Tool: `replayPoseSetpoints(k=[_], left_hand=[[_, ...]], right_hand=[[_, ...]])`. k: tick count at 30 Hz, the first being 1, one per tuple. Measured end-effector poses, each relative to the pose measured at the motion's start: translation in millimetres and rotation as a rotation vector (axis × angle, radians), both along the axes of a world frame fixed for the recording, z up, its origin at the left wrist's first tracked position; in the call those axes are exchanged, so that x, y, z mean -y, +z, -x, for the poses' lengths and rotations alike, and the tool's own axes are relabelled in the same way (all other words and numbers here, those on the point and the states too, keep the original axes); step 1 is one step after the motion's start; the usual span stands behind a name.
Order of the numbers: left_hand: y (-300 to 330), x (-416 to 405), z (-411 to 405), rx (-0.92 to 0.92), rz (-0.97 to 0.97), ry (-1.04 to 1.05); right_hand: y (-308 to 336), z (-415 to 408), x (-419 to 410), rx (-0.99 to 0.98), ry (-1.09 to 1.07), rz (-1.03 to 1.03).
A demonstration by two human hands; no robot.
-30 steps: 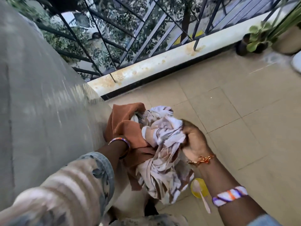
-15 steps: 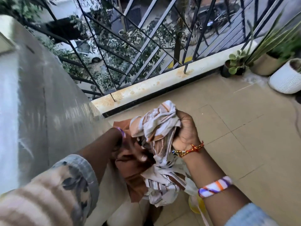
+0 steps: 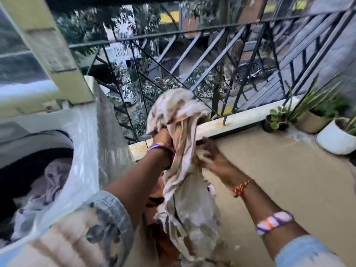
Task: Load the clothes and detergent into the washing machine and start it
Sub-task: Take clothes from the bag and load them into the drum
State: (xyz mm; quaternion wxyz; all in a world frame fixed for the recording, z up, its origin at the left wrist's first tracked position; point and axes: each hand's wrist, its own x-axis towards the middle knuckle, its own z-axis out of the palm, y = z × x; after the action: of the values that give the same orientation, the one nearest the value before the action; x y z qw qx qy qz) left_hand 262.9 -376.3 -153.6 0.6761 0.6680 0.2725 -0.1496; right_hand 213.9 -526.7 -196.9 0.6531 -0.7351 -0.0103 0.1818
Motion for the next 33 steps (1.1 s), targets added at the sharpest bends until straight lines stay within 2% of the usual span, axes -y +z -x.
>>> replayPoseSetpoints(k=[2, 3, 6, 9, 10, 12, 15, 16, 20, 22, 26, 27, 28, 30, 32, 33], left_hand=[[31.0, -2.9, 2.2, 0.104, 0.205, 0.159], [42.4, -4.1, 1.2, 0.126, 0.267, 0.171], [83.3, -3.4, 9.9, 0.302, 0.295, 0.126], [116.7, -15.6, 8.1, 0.318, 0.290, 0.112], [128.9, -25.3, 7.5, 0.299, 0.399, 0.138], [143.4, -43.8, -3.3, 0.273, 0.329, 0.207], [169.7, -63.6, 5.1, 0.317, 0.219, 0.016], [168.7, -70.2, 1.7, 0.349, 0.235, -0.075], [176.8, -104.9, 3.1, 0.291, 0.332, -0.158], [178.7, -129.4, 4.8, 0.237, 0.233, -0.259], [177.5, -176.7, 31.1, 0.087, -0.191, -0.530], [180.2, -189.1, 42.3, 0.100, -0.310, -0.525], [182.9, -200.1, 52.2, 0.157, -0.425, -0.474], [188.5, -222.9, 65.5, 0.468, -0.572, -0.292], [200.1, -236.7, 78.2, 0.862, -0.514, -0.198], [206.3, -240.6, 82.2, 0.988, -0.525, -0.236]], right_hand=[[-28.3, 23.4, -10.5, 0.059, 0.141, 0.125], [-41.4, 29.4, -17.0, 0.108, 0.180, 0.189], [-41.9, 28.4, -38.6, 0.184, -0.013, 0.189], [-5.6, 21.3, -48.2, 0.237, -0.212, 0.176], [8.7, 16.5, -48.9, 0.262, -0.240, 0.140], [36.7, 4.4, -50.1, 0.244, -0.310, -0.009], [79.5, -6.7, -54.7, 0.309, -0.409, -0.165], [92.8, -9.0, -54.5, 0.358, -0.421, -0.210], [154.9, -17.8, -58.9, 0.532, -0.456, -0.207], [182.1, -20.1, -62.0, 0.606, -0.471, -0.172], [222.3, -17.6, -81.7, 0.760, -0.416, -0.175], [231.6, -17.7, -88.3, 0.793, -0.419, -0.185], [239.9, -17.8, -95.2, 0.818, -0.422, -0.177], [258.6, -16.6, -113.6, 0.851, -0.399, -0.158], [281.3, -13.9, -138.4, 0.887, -0.346, -0.180], [292.3, -11.1, -153.7, 0.912, -0.286, -0.177]])
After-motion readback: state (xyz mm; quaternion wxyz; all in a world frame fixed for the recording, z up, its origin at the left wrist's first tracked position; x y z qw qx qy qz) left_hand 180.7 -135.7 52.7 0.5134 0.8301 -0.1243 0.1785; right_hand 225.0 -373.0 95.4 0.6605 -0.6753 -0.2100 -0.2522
